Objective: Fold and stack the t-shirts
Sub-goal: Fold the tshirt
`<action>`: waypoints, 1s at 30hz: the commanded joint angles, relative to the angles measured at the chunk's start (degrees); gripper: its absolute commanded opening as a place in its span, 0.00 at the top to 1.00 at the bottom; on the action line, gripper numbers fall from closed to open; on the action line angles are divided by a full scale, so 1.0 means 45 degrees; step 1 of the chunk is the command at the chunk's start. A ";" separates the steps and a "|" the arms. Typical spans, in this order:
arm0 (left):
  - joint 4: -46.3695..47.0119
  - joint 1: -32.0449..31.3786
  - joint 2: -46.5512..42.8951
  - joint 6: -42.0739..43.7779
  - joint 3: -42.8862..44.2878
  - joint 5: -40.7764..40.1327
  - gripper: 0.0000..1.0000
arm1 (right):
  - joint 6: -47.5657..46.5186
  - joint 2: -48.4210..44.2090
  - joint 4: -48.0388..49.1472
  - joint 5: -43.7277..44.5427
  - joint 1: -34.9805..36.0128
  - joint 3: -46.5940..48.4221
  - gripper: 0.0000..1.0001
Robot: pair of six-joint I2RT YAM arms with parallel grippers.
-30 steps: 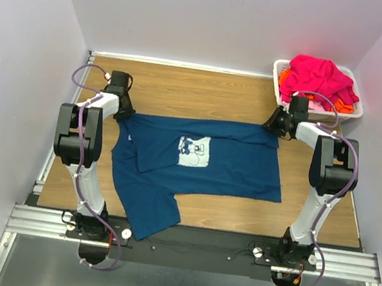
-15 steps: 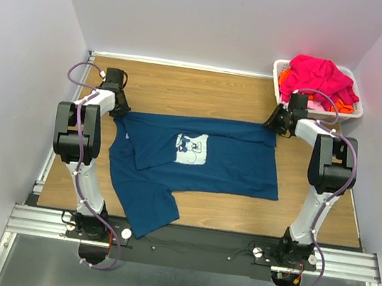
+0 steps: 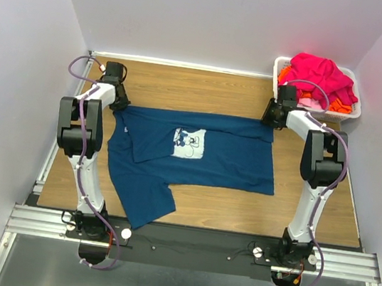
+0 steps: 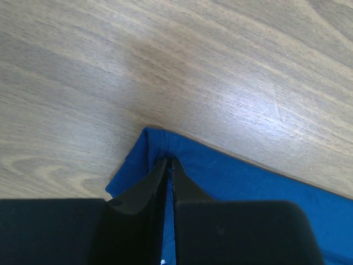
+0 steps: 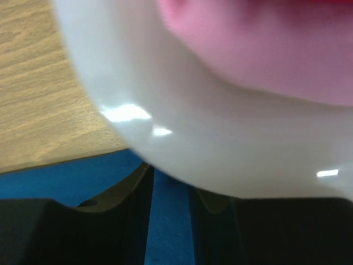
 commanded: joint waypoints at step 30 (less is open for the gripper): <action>0.1842 0.0038 -0.8020 0.0749 -0.5654 -0.1043 0.15 | -0.1326 -0.0281 -0.0298 0.1614 0.4192 0.0572 0.50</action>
